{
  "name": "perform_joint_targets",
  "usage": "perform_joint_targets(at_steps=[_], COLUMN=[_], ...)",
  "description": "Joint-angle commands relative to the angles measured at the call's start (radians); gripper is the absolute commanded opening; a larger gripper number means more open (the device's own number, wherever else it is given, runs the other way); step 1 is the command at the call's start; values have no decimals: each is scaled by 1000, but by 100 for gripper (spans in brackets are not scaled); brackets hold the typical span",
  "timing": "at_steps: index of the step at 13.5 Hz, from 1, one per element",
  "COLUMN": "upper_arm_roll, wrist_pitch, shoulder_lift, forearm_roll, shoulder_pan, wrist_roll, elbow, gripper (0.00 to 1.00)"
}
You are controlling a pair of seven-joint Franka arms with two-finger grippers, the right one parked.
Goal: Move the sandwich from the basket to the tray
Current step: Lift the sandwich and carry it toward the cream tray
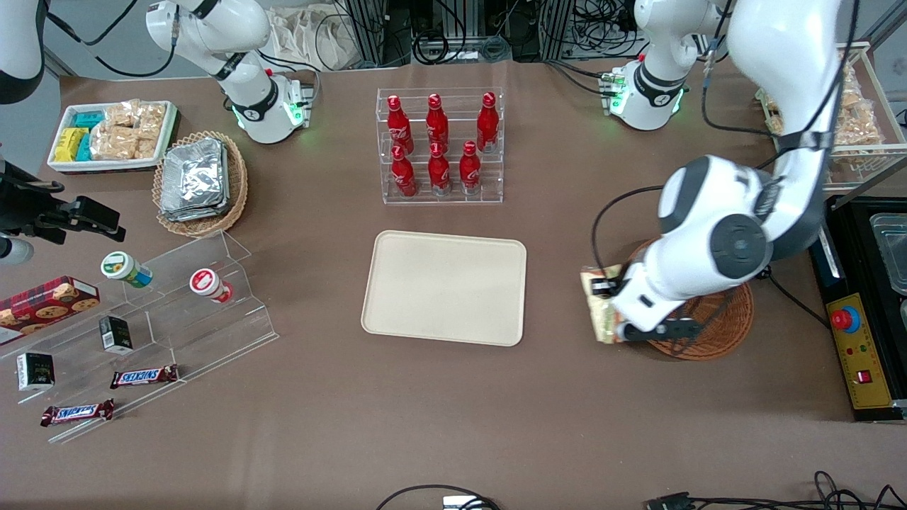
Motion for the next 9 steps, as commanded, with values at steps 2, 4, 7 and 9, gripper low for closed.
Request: perform_joint_targets(at_steps=[2,4,7,9], upper_arm_roll=[1,2,1,1], wrist_pitch=[71,84,170,187], shoulder_lift=[100,155,240,275], forearm_roll=[66,135,171,169], shoulder_pan=[-119,-190,-236,-241], wrist_roll=[-122,-171,-251,-240], elbow=[51,72,84,89], gripper=[0,0,0,0])
